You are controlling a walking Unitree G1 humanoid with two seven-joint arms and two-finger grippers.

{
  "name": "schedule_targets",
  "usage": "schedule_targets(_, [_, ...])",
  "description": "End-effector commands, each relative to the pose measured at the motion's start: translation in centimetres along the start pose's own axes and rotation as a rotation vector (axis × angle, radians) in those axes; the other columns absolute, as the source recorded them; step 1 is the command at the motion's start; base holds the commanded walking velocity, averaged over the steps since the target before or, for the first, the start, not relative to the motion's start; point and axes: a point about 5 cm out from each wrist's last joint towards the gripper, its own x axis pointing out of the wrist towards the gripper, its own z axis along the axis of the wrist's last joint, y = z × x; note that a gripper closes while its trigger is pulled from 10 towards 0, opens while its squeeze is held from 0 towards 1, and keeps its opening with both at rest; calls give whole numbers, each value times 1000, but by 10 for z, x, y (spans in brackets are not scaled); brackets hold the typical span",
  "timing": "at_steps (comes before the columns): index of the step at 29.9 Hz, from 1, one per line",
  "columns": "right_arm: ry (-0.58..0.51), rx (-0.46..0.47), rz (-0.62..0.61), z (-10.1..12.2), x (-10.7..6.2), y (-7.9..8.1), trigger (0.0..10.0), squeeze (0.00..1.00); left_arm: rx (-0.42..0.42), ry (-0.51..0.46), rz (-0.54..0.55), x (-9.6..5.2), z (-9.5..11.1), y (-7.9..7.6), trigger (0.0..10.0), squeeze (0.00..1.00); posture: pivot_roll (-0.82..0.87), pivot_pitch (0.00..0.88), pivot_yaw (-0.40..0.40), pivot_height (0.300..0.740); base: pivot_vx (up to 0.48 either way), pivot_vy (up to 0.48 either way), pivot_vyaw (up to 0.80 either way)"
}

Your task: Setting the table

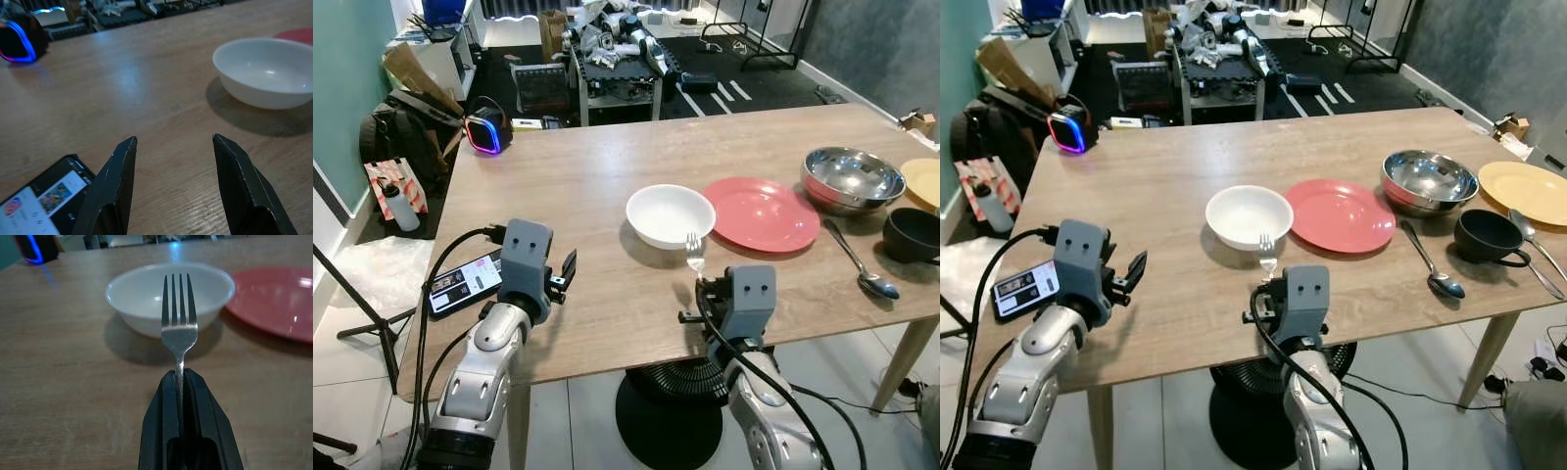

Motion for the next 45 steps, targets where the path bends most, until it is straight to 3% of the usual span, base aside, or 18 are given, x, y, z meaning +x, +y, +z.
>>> schedule_targets(1, [-15,-30,10,2,5,0,10000,0,0,19,-10,-4,-4,2,10000,0,-17,0,70,740,0,0,0])
schedule_targets(9, [-67,-133,48,15,38,3,10000,0,17,26,-51,-11,0,3,10000,0,29,5,61,740,0,0,0])
schedule_targets(12, [-31,-184,28,10,49,1,10000,0,21,27,-81,-18,3,2,10000,0,66,23,57,740,0,0,0])
schedule_targets(15, [4,-178,3,4,53,-8,10000,0,30,40,-134,-30,5,4,10000,0,94,42,60,740,0,0,0])
schedule_targets(17, [11,-166,-12,3,54,-14,10000,0,37,45,-157,-35,6,7,10000,0,96,45,61,740,0,0,0])
schedule_targets(19, [11,-155,-65,4,55,-34,10000,0,55,62,-206,-50,12,20,10000,0,111,61,71,740,0,0,0])
schedule_targets(23, [6,-160,-102,6,55,-48,10000,0,63,70,-234,-57,16,27,10000,0,112,63,73,740,0,0,0])
schedule_targets(25, [-24,-152,-157,14,51,-70,10000,0,74,78,-276,-64,22,36,10000,0,111,76,89,740,0,0,0])
schedule_targets(28, [-39,-157,-175,16,49,-81,10000,0,76,91,-303,-67,22,37,10000,0,108,78,94,740,0,0,0])
schedule_targets(35, [25,-251,-132,-2,40,-89,10000,0,87,124,-358,-71,20,32,10000,0,98,88,106,740,0,0,0])
schedule_targets(45, [35,-260,-150,-8,31,-97,10000,0,79,153,-364,-75,21,36,10000,0,99,87,111,740,0,0,0])
